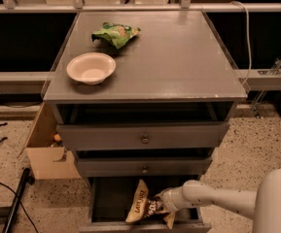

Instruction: Place brown chip bag into bottom drawer

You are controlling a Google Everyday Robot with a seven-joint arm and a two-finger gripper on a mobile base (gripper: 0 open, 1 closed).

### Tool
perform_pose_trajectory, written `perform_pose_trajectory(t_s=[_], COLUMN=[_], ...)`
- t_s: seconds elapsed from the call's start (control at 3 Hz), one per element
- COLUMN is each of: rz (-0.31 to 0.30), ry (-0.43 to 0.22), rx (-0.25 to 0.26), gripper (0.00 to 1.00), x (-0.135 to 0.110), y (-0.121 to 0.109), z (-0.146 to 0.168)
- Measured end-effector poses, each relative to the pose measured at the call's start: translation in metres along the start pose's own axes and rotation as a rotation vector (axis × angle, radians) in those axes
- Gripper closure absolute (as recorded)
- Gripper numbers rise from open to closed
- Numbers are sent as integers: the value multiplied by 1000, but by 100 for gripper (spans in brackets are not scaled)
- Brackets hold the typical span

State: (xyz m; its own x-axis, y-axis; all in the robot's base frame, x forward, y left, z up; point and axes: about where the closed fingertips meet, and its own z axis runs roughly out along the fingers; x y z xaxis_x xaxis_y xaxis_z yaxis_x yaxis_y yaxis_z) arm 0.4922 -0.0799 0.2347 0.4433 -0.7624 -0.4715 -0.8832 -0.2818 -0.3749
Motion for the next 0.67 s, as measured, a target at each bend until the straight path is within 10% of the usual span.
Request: perform_pose_trajectory(t_s=[0.67], rz=[-44], ry=[44], rx=[98], gripper=[100], x=[1], y=[2], z=[17])
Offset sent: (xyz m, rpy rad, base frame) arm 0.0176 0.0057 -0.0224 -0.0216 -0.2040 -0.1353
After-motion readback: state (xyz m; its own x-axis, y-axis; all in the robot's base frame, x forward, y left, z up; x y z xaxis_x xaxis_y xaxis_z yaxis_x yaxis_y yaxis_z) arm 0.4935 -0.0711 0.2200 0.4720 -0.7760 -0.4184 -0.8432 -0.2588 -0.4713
